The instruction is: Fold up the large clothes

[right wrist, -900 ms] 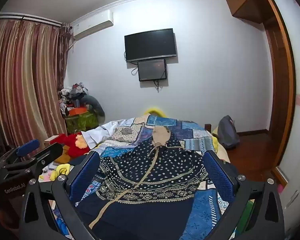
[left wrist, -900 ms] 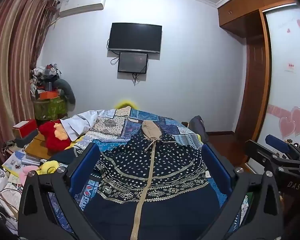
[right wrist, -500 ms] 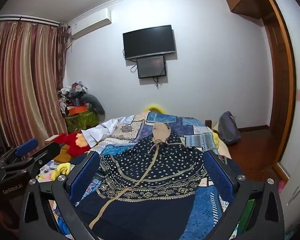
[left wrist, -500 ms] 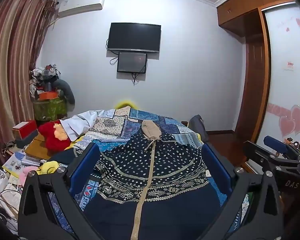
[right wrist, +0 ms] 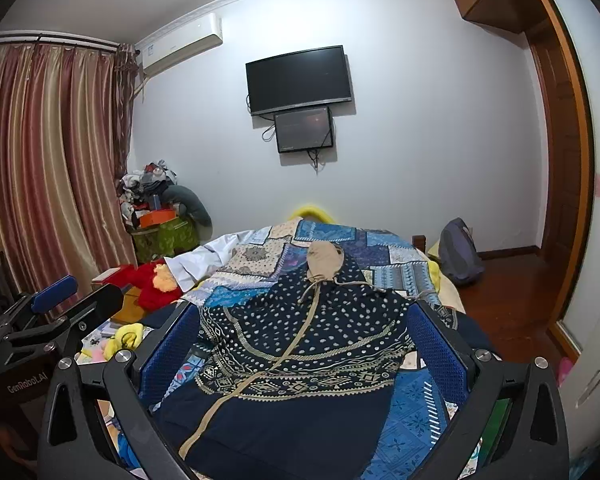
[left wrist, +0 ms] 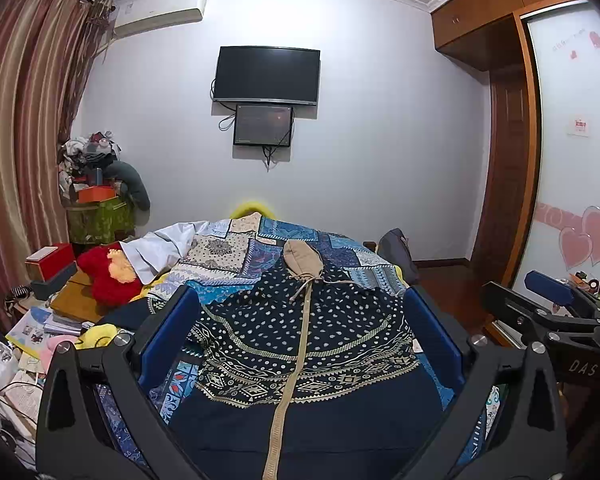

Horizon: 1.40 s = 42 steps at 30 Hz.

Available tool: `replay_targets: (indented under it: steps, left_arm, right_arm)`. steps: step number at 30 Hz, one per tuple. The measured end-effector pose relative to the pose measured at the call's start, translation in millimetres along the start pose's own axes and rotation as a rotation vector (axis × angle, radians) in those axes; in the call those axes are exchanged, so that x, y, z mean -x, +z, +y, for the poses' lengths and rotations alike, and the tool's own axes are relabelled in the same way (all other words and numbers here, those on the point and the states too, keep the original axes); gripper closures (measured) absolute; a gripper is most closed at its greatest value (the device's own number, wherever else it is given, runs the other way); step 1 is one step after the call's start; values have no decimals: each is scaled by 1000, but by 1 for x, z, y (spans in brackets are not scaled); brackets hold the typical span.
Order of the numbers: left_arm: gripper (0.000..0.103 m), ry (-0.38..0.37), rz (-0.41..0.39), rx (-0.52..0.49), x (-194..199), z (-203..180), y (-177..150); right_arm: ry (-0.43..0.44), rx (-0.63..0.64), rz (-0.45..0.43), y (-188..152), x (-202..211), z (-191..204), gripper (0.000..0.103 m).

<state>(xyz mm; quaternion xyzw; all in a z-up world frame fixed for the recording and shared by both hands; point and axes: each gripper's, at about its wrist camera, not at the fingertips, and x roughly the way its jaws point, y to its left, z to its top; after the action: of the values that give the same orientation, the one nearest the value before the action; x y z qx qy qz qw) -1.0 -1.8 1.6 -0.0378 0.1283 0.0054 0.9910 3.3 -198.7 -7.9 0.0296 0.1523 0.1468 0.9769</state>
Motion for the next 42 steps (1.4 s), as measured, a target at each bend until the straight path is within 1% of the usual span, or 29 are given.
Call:
replay_targets:
  steps: [11,42]
  left_arm:
    - [0,2,-3,1,2,1,1]
    - [0,-2,-5,7,-2,1,1]
  right_arm:
    - [6,4,-3,-1,-1,6,0]
    - [9,-1,-2,4,-1,1,0]
